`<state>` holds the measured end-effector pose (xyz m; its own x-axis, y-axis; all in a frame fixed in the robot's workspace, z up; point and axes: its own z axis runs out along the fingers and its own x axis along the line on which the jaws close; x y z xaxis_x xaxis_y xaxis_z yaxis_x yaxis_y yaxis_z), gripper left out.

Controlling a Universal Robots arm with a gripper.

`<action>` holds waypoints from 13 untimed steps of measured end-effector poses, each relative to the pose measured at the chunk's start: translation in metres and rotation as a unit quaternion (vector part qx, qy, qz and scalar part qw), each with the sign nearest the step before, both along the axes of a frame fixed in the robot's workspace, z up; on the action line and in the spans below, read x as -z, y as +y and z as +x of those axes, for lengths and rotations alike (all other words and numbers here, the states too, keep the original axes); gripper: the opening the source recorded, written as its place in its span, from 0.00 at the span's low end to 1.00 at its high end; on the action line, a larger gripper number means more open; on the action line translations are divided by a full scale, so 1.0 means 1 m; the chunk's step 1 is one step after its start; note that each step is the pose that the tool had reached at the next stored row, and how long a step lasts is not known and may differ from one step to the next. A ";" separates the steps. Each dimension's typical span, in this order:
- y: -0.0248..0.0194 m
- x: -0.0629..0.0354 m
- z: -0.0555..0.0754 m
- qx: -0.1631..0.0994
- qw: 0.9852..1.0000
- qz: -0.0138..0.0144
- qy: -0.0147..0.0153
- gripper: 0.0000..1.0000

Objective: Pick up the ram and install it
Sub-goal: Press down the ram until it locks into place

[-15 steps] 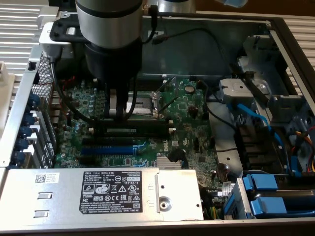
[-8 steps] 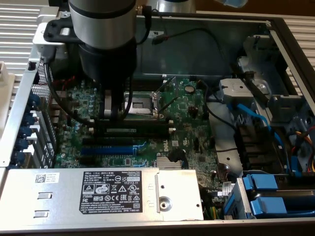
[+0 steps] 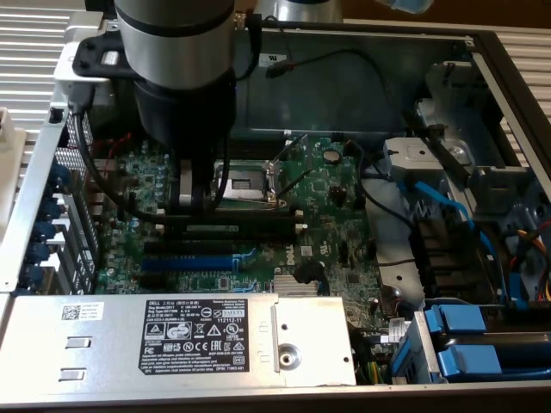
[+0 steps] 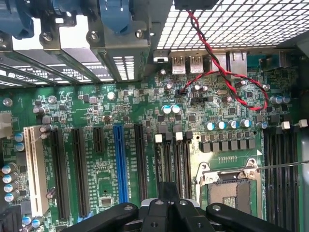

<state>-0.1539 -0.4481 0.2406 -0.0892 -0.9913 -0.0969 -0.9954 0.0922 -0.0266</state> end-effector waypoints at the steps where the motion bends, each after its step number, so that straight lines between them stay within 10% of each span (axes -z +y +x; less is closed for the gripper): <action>1: -0.0002 0.0002 0.000 0.000 1.000 0.000 0.000 0.11; 13: -0.0024 0.0026 -0.001 0.008 1.000 0.010 0.003 0.11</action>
